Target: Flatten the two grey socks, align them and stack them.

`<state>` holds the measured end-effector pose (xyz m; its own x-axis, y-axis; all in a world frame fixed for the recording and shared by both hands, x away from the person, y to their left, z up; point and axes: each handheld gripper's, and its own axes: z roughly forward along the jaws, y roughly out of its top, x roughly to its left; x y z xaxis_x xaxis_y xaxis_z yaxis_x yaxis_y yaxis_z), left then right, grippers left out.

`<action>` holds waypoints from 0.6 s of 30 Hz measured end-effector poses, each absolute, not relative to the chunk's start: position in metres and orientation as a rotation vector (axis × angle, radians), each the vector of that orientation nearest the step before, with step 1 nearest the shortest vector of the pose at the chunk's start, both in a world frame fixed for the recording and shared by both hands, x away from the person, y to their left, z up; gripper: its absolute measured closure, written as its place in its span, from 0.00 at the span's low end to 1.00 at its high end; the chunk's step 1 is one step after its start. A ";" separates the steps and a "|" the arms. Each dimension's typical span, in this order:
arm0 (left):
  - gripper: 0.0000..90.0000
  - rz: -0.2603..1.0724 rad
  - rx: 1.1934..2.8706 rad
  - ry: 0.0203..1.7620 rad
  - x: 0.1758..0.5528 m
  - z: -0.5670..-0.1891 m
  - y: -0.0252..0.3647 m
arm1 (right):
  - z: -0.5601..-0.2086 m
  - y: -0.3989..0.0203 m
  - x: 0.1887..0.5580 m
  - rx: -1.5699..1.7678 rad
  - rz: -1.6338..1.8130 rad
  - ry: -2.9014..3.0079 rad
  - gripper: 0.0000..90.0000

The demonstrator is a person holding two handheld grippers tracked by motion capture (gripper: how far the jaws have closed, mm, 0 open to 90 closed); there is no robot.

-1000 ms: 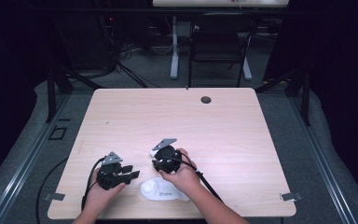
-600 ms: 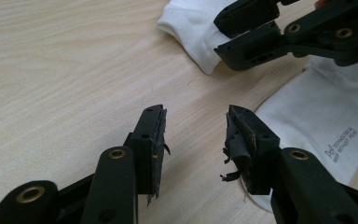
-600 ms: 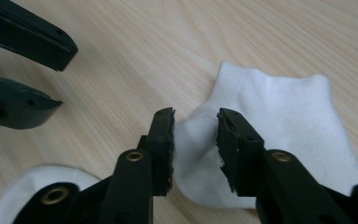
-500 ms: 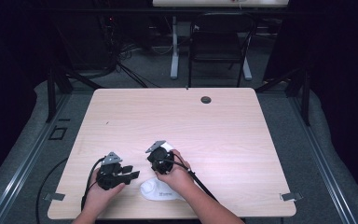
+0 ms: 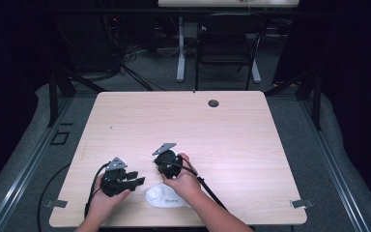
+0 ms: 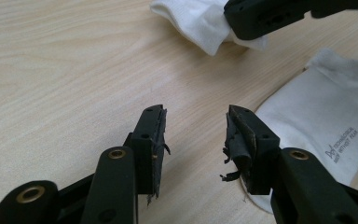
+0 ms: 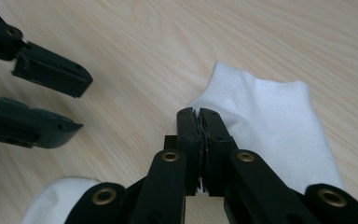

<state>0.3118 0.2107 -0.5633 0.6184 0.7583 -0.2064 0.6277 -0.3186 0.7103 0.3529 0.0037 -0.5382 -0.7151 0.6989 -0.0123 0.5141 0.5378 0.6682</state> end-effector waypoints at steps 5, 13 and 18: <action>0.64 0.210 2.046 1.086 0.312 -0.563 0.210 | -0.526 0.002 0.352 1.041 1.031 2.463 0.98; 0.64 0.216 2.034 1.082 0.314 -0.563 0.206 | -0.513 -0.018 0.362 1.145 1.101 2.367 0.98; 0.66 0.200 2.001 1.096 0.320 -0.562 0.201 | -0.513 -0.029 0.368 1.198 1.112 2.344 0.98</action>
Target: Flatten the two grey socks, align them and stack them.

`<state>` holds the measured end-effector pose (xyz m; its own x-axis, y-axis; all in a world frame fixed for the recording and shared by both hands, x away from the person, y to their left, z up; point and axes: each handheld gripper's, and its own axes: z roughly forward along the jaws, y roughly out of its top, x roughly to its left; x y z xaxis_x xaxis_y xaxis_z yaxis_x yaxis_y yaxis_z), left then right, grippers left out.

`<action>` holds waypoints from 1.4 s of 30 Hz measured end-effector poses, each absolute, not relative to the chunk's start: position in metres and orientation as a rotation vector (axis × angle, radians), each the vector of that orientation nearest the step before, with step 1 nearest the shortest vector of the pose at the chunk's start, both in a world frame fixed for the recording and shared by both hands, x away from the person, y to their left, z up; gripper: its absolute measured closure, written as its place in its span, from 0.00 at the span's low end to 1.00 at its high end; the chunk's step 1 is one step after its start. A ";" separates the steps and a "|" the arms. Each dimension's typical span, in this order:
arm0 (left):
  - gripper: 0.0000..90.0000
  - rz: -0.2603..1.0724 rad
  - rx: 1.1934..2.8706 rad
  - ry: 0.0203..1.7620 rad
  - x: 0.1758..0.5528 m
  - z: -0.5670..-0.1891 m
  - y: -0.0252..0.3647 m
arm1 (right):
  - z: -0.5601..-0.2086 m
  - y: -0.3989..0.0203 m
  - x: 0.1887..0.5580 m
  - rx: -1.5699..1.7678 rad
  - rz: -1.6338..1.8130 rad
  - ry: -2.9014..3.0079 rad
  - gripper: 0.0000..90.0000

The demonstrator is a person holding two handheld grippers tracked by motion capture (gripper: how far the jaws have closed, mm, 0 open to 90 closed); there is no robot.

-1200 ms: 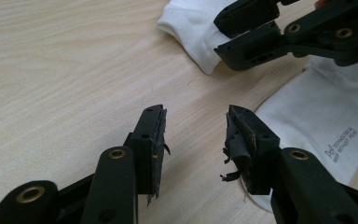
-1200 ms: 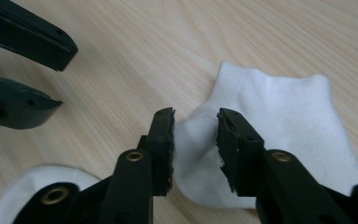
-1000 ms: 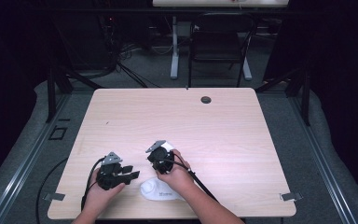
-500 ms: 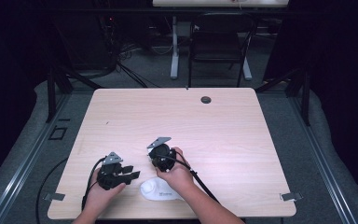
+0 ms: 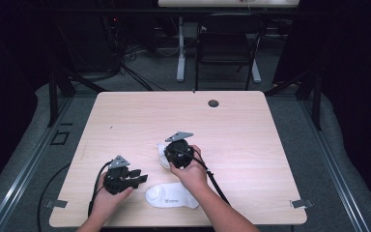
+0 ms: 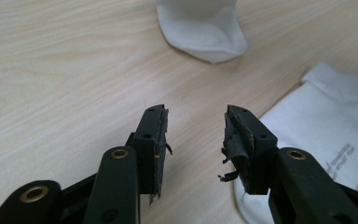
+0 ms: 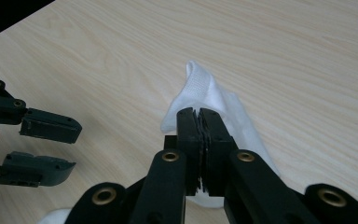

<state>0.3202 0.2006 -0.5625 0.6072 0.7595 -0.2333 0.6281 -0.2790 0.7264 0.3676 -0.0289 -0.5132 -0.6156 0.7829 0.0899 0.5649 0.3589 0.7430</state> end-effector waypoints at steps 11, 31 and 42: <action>0.83 0.270 2.057 1.035 0.341 -0.556 0.160 | -0.520 -0.049 0.374 1.285 1.108 2.309 0.98; 1.00 0.312 2.158 1.051 0.371 -0.571 0.113 | -0.522 -0.065 0.375 1.317 1.116 2.276 0.98; 1.00 0.318 2.182 1.056 0.369 -0.573 0.130 | -0.517 -0.087 0.378 1.342 1.085 2.218 0.98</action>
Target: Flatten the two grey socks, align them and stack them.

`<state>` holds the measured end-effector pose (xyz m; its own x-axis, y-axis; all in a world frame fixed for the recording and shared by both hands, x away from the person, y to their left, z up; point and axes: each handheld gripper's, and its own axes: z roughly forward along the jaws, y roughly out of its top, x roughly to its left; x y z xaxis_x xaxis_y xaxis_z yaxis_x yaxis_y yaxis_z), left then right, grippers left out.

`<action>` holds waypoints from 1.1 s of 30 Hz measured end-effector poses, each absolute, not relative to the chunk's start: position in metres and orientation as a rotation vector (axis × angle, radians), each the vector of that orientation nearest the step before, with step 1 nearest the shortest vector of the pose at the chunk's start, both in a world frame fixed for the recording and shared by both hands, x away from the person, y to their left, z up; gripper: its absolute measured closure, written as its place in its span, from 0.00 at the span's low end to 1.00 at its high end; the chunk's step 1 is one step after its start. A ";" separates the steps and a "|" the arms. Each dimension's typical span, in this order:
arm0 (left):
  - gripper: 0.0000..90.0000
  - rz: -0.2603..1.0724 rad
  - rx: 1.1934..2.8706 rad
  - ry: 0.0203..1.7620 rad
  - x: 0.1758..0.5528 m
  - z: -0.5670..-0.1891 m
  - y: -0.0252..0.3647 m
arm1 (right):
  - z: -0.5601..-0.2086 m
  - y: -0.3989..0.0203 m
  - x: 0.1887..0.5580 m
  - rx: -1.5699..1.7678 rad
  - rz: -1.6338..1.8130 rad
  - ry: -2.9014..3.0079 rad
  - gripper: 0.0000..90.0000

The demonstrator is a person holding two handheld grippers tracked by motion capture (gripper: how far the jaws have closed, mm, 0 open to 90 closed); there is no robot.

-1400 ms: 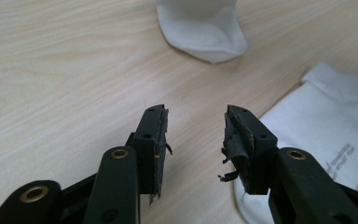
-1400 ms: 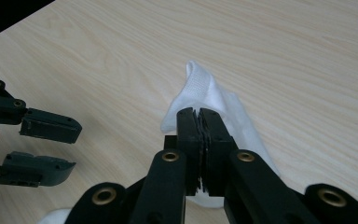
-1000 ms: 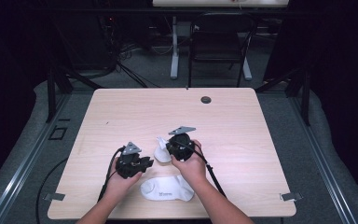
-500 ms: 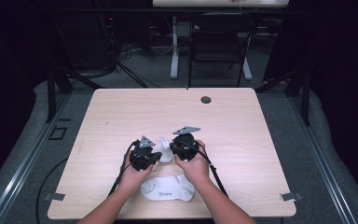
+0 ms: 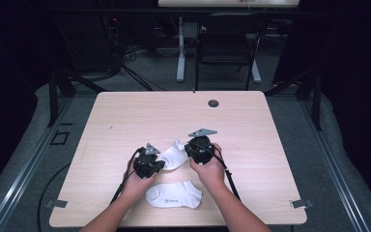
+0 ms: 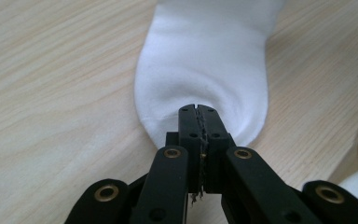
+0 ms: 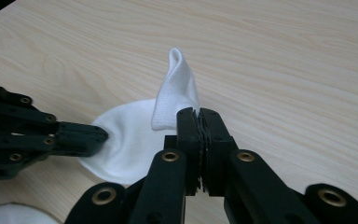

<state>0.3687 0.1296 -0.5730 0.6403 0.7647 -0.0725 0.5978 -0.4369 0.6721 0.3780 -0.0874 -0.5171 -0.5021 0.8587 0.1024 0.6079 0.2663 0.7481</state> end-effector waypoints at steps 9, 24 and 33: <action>0.99 0.280 2.190 1.045 0.368 -0.573 0.145 | -0.529 -0.111 0.372 1.414 1.040 2.218 0.98; 0.95 0.280 2.204 1.033 0.371 -0.572 0.149 | -0.558 -0.130 0.346 1.516 1.036 2.276 0.85; 0.95 0.257 2.200 1.039 0.373 -0.572 0.150 | -0.546 -0.123 0.348 1.443 1.145 2.266 0.89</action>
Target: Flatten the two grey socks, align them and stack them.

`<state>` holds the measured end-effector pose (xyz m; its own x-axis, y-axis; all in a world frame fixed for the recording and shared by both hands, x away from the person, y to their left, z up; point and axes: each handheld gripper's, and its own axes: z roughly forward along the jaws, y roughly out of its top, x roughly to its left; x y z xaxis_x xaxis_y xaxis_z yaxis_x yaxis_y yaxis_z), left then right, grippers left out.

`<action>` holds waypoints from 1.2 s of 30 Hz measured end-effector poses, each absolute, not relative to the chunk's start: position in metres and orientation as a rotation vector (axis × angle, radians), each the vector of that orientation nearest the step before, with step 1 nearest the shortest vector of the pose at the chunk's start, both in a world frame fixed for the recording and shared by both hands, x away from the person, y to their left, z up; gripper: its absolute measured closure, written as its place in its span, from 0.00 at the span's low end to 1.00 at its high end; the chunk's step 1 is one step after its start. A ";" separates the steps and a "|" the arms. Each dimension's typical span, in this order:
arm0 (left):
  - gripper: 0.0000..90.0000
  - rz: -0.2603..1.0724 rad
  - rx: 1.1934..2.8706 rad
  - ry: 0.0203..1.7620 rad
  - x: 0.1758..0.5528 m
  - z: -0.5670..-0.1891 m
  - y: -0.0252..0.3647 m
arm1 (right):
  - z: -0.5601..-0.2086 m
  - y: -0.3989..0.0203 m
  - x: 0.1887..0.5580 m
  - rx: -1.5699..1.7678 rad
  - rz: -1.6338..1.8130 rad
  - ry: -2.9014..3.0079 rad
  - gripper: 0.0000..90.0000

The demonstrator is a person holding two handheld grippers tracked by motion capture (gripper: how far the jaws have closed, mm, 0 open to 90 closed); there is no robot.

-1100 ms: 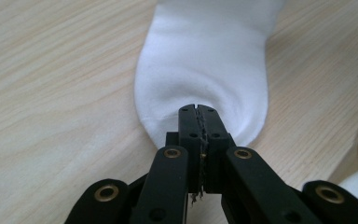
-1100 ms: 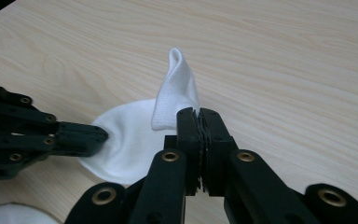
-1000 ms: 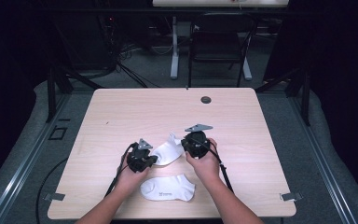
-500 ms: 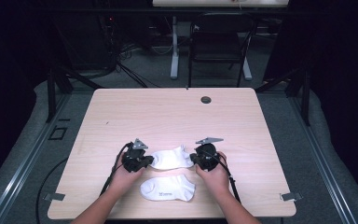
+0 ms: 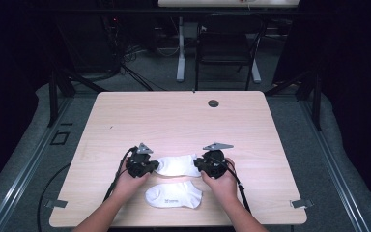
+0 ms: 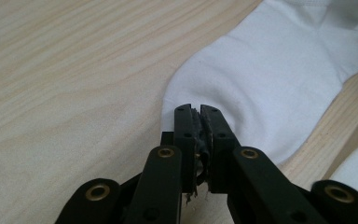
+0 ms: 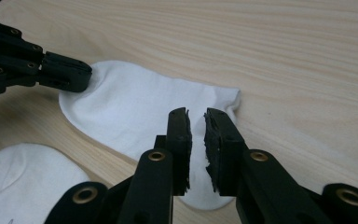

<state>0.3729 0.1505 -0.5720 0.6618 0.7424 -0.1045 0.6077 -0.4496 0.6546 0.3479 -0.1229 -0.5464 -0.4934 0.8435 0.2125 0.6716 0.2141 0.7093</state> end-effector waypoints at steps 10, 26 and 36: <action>0.95 0.254 2.195 1.036 0.373 -0.572 0.152 | -0.566 -0.118 0.364 1.494 1.012 2.289 0.90; 0.81 0.270 2.148 1.066 0.372 -0.565 0.163 | -0.564 -0.127 0.365 1.530 1.022 2.260 0.88; 0.67 0.269 2.149 1.118 0.374 -0.565 0.168 | -0.561 -0.133 0.369 1.515 1.016 2.247 0.77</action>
